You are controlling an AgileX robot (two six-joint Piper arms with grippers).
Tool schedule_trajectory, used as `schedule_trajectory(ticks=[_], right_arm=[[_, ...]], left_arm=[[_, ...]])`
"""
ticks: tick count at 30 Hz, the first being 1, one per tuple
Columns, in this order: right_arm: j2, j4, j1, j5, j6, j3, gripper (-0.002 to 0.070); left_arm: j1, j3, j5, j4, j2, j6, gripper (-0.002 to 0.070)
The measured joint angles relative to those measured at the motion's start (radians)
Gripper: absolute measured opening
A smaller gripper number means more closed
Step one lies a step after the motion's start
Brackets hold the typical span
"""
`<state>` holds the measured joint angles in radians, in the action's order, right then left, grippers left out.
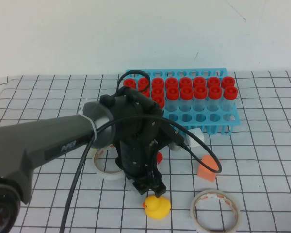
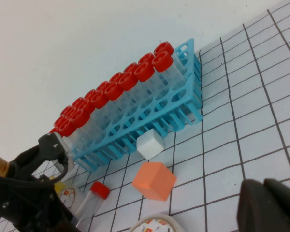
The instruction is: Place the test tubes
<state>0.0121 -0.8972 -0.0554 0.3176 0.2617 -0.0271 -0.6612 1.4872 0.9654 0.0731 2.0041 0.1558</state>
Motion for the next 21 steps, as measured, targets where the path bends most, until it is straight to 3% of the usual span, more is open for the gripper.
schedule_trajectory(ticks=[8, 12, 21], right_arm=[[0.0, 0.0, 0.0, 0.0, 0.002, 0.0, -0.0001], [0.0, 0.0, 0.0, 0.0, 0.002, 0.0, -0.0001], [0.0, 0.0, 0.0, 0.0, 0.002, 0.0, -0.0001]], left_arm=[[0.0, 0.009, 0.013, 0.0, 0.012, -0.011, 0.0333], [-0.002, 0.009, 0.014, -0.011, 0.012, -0.011, 0.0207], [-0.004, -0.013, 0.006, -0.003, -0.047, -0.027, 0.0211]])
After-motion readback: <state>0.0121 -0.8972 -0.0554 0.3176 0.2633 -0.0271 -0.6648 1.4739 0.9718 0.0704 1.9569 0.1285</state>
